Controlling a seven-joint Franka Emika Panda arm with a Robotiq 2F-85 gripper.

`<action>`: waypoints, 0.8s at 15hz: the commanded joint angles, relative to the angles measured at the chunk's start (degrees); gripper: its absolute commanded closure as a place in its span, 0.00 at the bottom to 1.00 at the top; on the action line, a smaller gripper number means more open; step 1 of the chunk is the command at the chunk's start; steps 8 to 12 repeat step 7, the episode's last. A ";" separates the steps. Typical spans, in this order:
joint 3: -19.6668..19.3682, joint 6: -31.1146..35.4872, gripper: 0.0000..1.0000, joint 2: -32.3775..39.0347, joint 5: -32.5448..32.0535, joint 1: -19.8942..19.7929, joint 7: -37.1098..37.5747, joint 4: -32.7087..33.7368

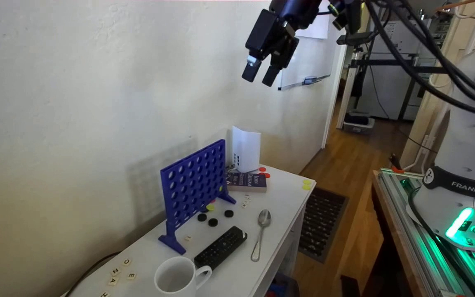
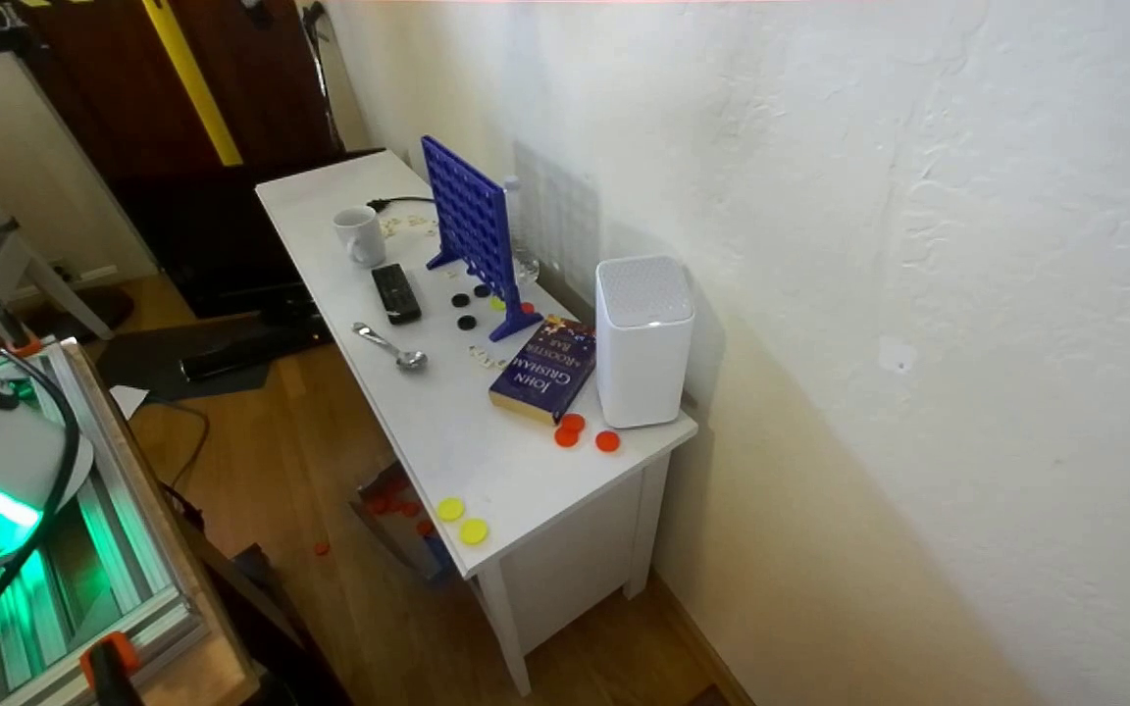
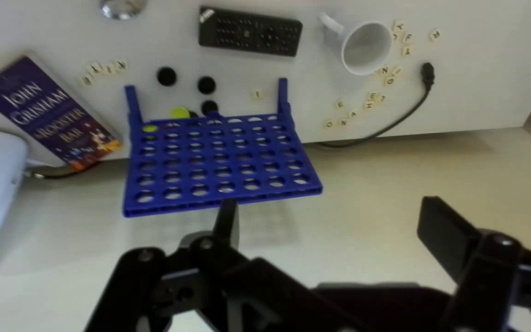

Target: Put one yellow chip in the blue gameboard.

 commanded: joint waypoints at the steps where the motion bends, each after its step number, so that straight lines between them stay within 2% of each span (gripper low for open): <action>1: -1.44 -3.09 0.00 -2.05 -2.41 0.57 2.79 0.07; 4: -1.33 -6.06 0.00 -5.50 -2.92 -0.35 4.26 -0.10; 12: -1.31 -6.08 0.00 -5.54 -3.01 -0.39 4.55 -0.42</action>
